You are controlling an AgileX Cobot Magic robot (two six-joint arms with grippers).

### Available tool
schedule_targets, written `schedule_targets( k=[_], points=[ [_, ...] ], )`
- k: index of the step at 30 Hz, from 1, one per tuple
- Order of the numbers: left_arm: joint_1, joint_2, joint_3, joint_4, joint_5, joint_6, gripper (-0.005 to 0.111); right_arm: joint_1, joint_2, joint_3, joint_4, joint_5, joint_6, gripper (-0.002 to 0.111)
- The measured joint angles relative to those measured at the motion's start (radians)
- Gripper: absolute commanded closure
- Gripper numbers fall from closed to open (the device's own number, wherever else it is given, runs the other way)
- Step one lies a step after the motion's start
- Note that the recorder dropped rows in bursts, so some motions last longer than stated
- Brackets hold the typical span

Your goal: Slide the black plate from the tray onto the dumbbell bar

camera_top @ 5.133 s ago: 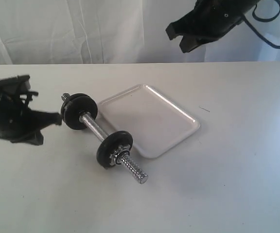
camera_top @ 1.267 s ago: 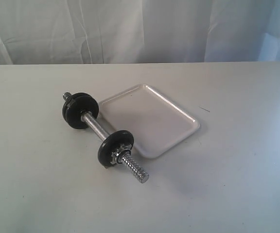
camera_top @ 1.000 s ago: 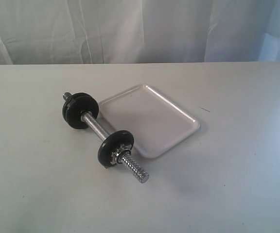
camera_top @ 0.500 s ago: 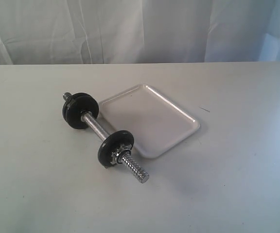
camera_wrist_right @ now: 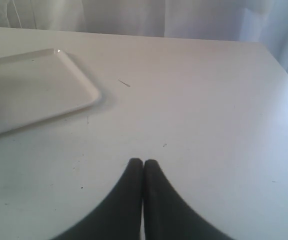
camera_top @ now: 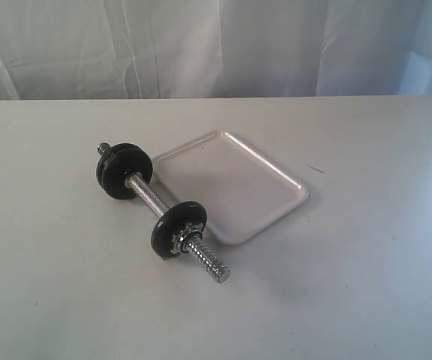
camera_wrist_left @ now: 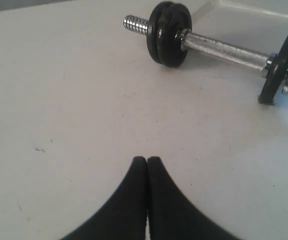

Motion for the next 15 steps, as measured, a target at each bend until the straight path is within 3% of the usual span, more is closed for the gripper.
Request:
schedule_targets(
  k=[4, 11, 15],
  points=[
    [0.0, -0.13, 0.0, 0.0, 0.083, -0.009, 0.107, 0.0, 0.0, 0.0, 0.0, 0.0, 0.0, 0.108],
    [0.005, -0.2, 0.002, -0.003, 0.199, -0.126, 0.107, 0.0, 0.0, 0.0, 0.0, 0.0, 0.0, 0.108],
    [0.061, -0.218, 0.002, -0.02, 0.258, -0.142, 0.107, 0.0, 0.0, 0.0, 0.0, 0.0, 0.0, 0.108]
  ],
)
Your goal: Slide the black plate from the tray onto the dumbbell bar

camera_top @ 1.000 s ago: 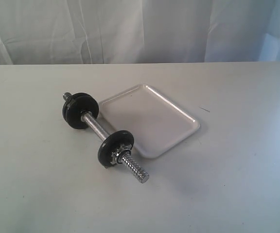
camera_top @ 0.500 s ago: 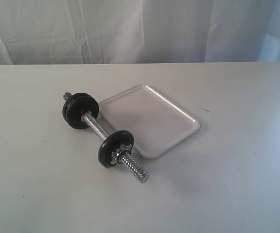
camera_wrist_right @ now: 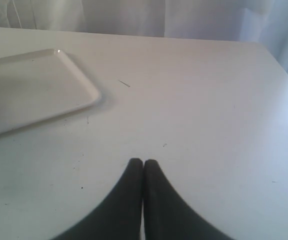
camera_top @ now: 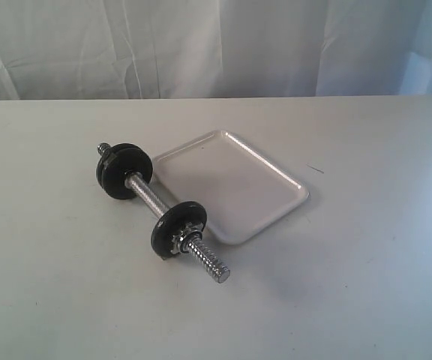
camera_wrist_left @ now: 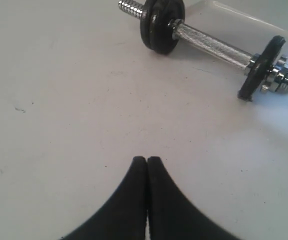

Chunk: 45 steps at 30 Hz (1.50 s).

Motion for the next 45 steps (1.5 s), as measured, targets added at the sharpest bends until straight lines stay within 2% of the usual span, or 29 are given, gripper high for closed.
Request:
schedule_targets(
  k=[10, 16, 45],
  points=[
    [0.188, -0.058, 0.0, -0.007, 0.026, -0.005, 0.107, 0.0, 0.0, 0.0, 0.0, 0.0, 0.0, 0.108],
    [0.259, -0.067, 0.0, -0.007, 0.026, -0.005, 0.107, 0.0, 0.0, 0.001, 0.0, 0.0, 0.0, 0.108],
    [0.272, -0.067, 0.0, -0.01, 0.004, -0.003, 0.107, -0.001, 0.0, 0.001, 0.0, 0.0, 0.0, 0.108]
  ],
)
